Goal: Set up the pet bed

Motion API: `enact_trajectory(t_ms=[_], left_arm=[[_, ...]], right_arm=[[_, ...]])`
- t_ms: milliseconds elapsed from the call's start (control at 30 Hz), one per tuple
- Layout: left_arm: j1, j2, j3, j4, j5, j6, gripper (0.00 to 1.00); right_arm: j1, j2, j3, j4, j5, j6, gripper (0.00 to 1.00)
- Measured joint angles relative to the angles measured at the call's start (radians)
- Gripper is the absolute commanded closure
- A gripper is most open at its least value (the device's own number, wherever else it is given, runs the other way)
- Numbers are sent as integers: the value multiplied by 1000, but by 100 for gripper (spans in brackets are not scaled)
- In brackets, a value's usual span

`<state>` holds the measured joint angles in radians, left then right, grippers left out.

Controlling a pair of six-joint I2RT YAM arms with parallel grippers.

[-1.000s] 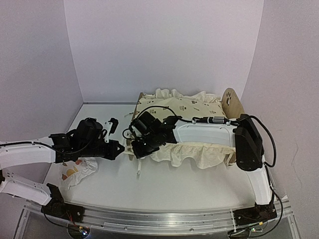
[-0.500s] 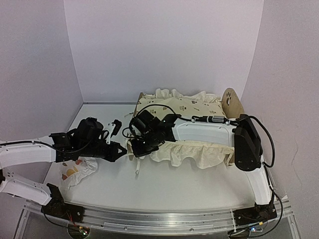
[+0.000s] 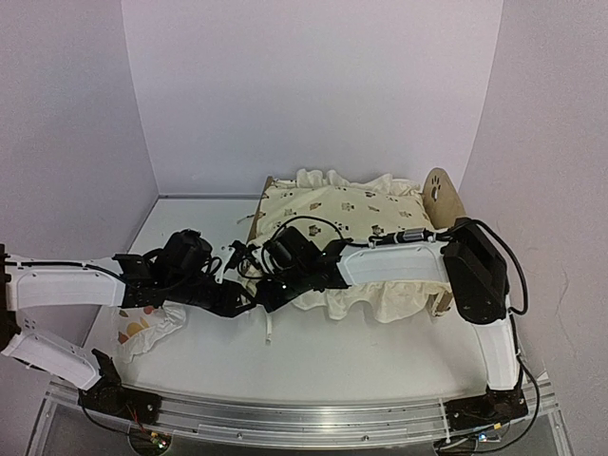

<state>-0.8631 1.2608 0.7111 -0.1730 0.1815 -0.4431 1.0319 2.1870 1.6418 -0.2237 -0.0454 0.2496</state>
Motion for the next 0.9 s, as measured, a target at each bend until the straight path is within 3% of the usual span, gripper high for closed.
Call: enact_trajectory(t_ms=[267, 367, 500, 700, 900], left_arm=[[0, -102, -12, -21, -2, 1, 38], [0, -157, -12, -49, -2, -1, 34], [0, -220, -12, -125, -39, -6, 37], [0, -320, -12, -198, -166, -44, 50], [0, -274, 5, -195, -265, -88, 57]], right_arm=[[0, -3, -56, 107, -34, -26, 100], [0, -3, -63, 120, -35, -32, 100], [0, -6, -77, 143, -37, -39, 100], [0, -15, -99, 172, -41, -42, 100], [-2, -20, -113, 187, -54, -45, 100]])
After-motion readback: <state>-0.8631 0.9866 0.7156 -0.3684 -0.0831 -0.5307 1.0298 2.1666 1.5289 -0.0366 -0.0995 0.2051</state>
